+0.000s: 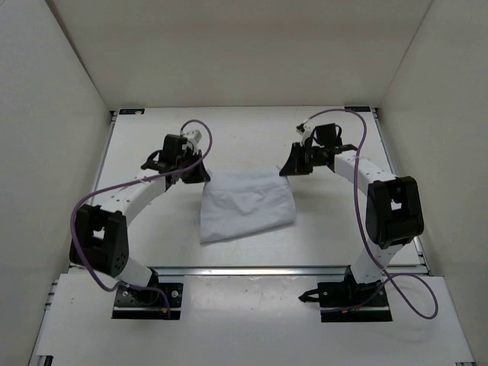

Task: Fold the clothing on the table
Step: Flatten the skirt out, then fold the skirt

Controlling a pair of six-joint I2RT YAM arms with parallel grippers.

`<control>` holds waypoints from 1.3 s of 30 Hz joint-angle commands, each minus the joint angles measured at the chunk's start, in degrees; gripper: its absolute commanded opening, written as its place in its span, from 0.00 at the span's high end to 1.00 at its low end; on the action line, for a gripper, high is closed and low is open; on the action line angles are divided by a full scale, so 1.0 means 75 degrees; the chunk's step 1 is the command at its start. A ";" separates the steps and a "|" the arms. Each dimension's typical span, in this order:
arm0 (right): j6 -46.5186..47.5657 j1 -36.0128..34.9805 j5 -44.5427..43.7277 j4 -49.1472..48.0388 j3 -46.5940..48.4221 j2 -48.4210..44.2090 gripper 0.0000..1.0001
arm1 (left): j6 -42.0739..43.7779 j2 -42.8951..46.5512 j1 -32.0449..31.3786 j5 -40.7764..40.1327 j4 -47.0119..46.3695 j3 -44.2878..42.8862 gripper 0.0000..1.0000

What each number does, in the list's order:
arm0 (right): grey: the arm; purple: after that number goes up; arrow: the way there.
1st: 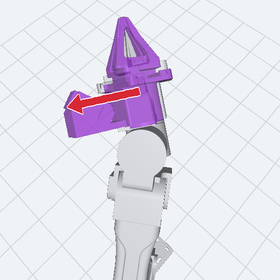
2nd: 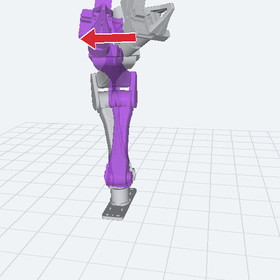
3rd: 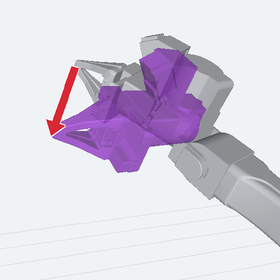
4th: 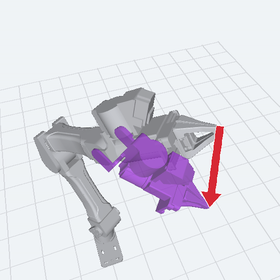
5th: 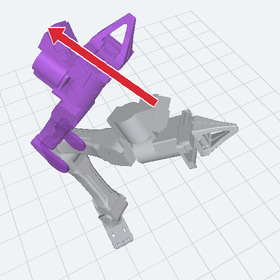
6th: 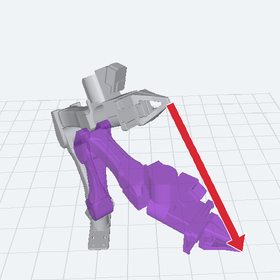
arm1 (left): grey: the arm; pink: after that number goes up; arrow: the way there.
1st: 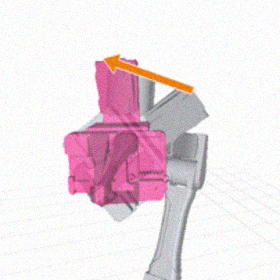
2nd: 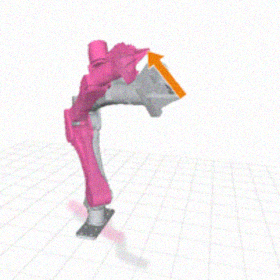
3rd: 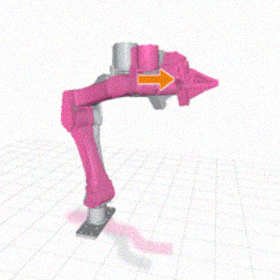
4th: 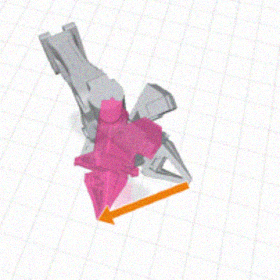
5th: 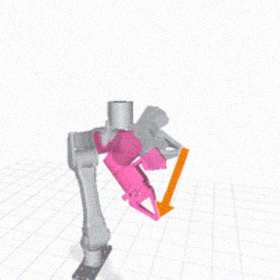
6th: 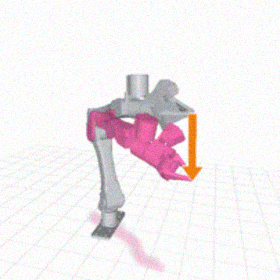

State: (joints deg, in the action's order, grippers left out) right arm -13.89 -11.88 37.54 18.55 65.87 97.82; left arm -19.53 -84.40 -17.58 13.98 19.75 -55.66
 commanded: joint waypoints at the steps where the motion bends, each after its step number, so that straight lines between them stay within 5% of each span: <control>1: 0.0094 0.0318 0.0116 -0.0084 0.1960 0.0151 1.00 | 0.0411 -0.0532 0.0258 -0.0128 -0.0092 -0.1821 1.00; 6: 0.0293 0.0692 -0.0352 0.0561 0.5215 0.0352 1.00 | 0.0834 -0.1297 0.0306 -0.0551 0.0460 -0.5262 1.00; 11: 0.0656 0.0693 -0.0972 0.0259 0.5832 -0.0606 1.00 | 0.1594 -0.0983 -0.0244 -0.1486 0.0836 -0.6969 1.00; 17: 0.0715 0.0846 -0.0717 -0.0245 0.2906 -0.1720 1.00 | 0.1656 0.0001 -0.0339 -0.1360 0.0497 -0.5004 1.00; 24: 0.0658 0.0061 -0.1023 -0.0236 -0.1650 -0.3244 1.00 | 0.0778 0.1980 -0.0959 -0.1173 0.0354 -0.0252 1.00; 30: -0.0081 -0.0537 -0.0950 -0.0140 -0.2957 -0.4382 1.00 | -0.0266 0.3378 -0.0881 -0.0390 0.0567 0.1209 1.00; 39: -0.0083 -0.0044 -0.0025 -0.0797 -0.2561 -0.2358 1.00 | 0.0155 0.1457 -0.0621 -0.0165 0.0180 0.0999 1.00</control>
State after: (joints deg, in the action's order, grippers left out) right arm -15.25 -11.88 35.68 15.05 43.24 75.75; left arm -19.29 -71.09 -22.79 12.25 21.52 -47.59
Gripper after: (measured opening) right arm 0.045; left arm 0.030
